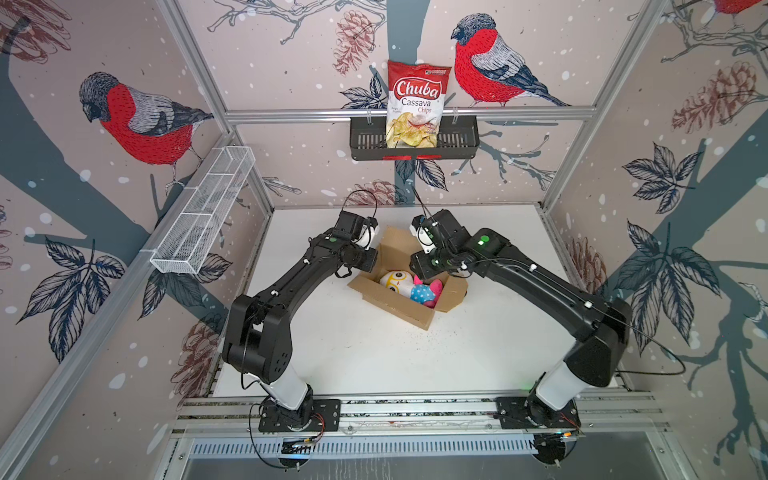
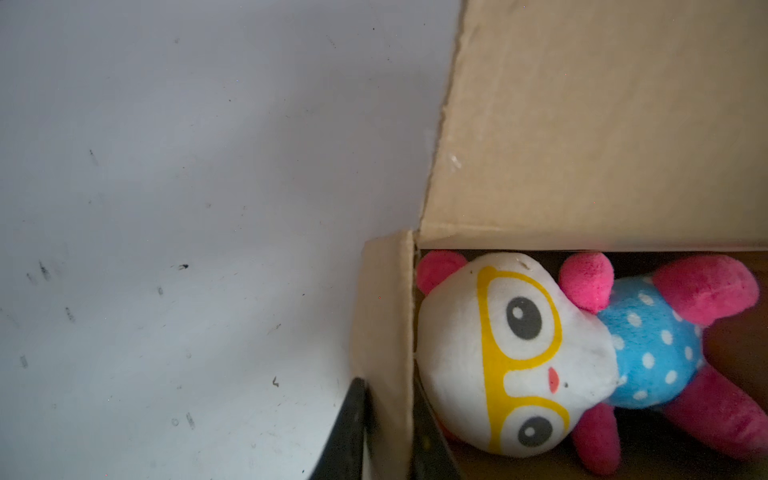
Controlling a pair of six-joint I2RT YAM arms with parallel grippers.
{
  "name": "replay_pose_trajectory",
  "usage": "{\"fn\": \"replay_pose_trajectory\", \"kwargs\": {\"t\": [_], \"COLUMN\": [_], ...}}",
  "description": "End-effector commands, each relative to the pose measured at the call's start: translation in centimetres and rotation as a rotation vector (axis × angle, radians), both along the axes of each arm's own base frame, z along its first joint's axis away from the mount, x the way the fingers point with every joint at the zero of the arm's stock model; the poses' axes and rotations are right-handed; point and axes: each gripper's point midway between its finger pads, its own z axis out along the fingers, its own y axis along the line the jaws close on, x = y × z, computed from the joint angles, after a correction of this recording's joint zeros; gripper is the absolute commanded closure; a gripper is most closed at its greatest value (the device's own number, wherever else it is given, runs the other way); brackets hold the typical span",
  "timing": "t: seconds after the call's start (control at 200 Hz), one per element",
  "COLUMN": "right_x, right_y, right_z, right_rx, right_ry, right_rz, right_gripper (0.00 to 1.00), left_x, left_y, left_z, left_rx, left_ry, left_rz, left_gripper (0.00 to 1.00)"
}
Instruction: Unpack the express box
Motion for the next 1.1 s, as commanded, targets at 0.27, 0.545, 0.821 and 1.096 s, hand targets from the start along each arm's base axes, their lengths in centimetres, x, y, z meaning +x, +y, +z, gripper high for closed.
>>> {"fn": "replay_pose_trajectory", "kwargs": {"t": [0.27,0.545,0.821,1.096], "right_x": [-0.3,-0.1,-0.2,-0.2], "right_y": [2.2,2.3,2.2,2.1], "right_z": [-3.2,-5.4,-8.2,-11.6], "right_rx": [-0.079,-0.127,-0.208,-0.281], "right_ry": [0.058,0.097,0.152,0.216], "right_rz": [0.115,0.132,0.172,0.190], "right_gripper": [0.39,0.29,0.26,0.24], "left_x": [2.2,1.7,-2.5,-6.8], "left_y": [0.0,4.0,7.2,8.7], "left_z": [2.8,6.5,11.1,12.4], "left_rx": [-0.027,-0.007,-0.075,-0.144], "left_ry": [-0.111,-0.192,-0.295,-0.313], "left_rz": [0.055,0.254,0.366,0.419], "left_gripper": [0.53,0.50,0.50,0.48]}}
